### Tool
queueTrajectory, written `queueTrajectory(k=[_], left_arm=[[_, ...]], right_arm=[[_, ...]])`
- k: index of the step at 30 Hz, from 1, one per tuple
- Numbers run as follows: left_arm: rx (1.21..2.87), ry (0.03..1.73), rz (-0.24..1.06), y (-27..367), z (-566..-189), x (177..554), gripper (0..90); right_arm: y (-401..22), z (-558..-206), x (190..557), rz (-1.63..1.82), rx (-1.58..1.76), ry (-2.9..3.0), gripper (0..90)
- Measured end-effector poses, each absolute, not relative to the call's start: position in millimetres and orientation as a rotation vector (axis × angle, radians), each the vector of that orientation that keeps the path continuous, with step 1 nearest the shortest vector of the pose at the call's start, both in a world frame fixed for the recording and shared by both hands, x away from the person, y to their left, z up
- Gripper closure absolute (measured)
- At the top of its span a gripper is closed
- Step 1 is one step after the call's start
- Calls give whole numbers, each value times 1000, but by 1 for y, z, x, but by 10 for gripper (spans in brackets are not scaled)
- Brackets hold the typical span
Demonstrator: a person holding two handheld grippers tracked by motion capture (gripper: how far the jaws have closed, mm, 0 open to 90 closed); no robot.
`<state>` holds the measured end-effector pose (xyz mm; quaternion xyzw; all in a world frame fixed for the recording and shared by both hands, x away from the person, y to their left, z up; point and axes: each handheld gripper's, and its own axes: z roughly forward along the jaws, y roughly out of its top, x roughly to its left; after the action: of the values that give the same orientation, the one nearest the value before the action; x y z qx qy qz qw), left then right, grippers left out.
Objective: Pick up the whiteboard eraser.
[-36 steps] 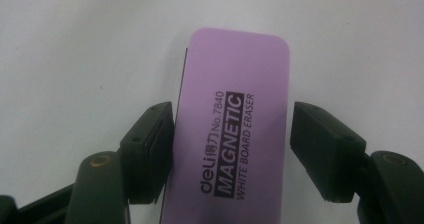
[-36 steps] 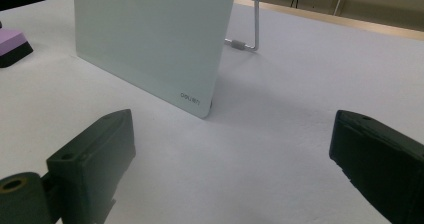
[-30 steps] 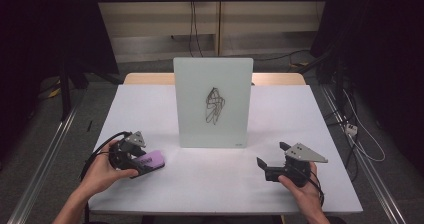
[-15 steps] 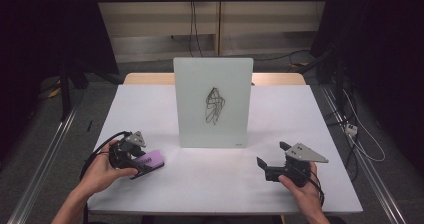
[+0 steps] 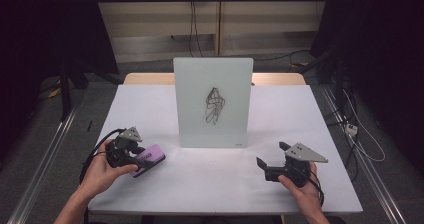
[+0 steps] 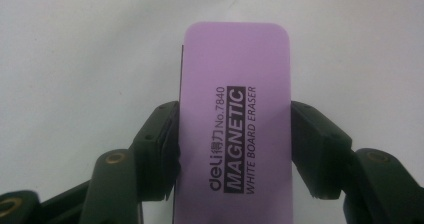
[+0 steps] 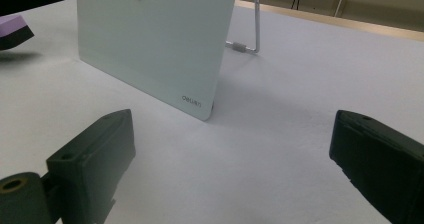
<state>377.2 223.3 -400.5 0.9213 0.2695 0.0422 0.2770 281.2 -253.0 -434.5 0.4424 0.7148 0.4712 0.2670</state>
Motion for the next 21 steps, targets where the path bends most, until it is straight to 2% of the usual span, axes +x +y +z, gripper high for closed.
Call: queueTrajectory(k=[11,21], left_arm=[[2309,776,186,222,-398,360,411],[2175,747,217,226,-393,346,411]], right_arm=[[-255,-435,283,1273,1220,1915,47],[-256,-435,284,1274,1229,1915,47]])
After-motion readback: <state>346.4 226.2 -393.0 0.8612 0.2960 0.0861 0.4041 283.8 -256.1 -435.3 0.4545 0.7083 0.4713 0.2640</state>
